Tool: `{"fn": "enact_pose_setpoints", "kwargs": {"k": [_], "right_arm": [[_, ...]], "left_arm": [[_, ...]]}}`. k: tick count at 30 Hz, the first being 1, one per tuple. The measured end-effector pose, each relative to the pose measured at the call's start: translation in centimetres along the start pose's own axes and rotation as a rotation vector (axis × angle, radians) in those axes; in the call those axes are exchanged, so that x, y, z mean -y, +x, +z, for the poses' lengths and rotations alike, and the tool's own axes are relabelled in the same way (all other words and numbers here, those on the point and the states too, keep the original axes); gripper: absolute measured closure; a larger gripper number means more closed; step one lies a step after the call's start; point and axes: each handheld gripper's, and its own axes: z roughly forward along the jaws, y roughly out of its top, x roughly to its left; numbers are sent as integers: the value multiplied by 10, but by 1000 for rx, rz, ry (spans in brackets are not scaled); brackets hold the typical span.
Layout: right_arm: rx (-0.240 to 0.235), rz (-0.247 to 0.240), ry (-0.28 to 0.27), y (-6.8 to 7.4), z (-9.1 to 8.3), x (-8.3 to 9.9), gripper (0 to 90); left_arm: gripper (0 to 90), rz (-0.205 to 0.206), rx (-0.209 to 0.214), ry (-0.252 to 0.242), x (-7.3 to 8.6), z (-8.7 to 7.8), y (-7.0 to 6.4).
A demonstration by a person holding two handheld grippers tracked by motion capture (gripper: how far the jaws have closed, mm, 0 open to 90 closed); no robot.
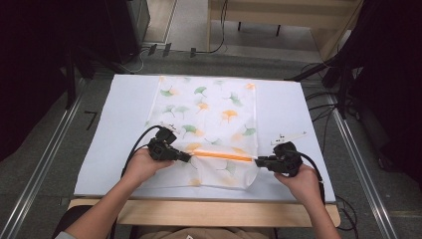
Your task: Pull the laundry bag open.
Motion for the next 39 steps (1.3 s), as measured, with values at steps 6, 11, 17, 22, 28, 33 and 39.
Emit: {"fn": "enact_pose_setpoints", "kwargs": {"k": [6,11,17,22,28,33,39], "right_arm": [[-3,0,0,0,0,0,845],[-4,-4,-1,-2,-1,0,845],[-1,-2,0,-2,-1,1,845],[-1,7,8,-2,-1,1,845],[-2,0,8,-2,0,0,845],[4,1,9,-3,0,0,845],[3,3,10,-3,1,0,845]], "left_arm": [[900,1,3,3,1,0,0],[900,-10,0,6,2,-2,3],[900,-16,-11,3,6,-10,8],[900,-32,-16,5,14,-19,14],[900,-47,-17,-10,20,-26,18],[900,-48,-22,-8,19,-26,18],[900,-51,-18,-9,19,-26,18]]}}
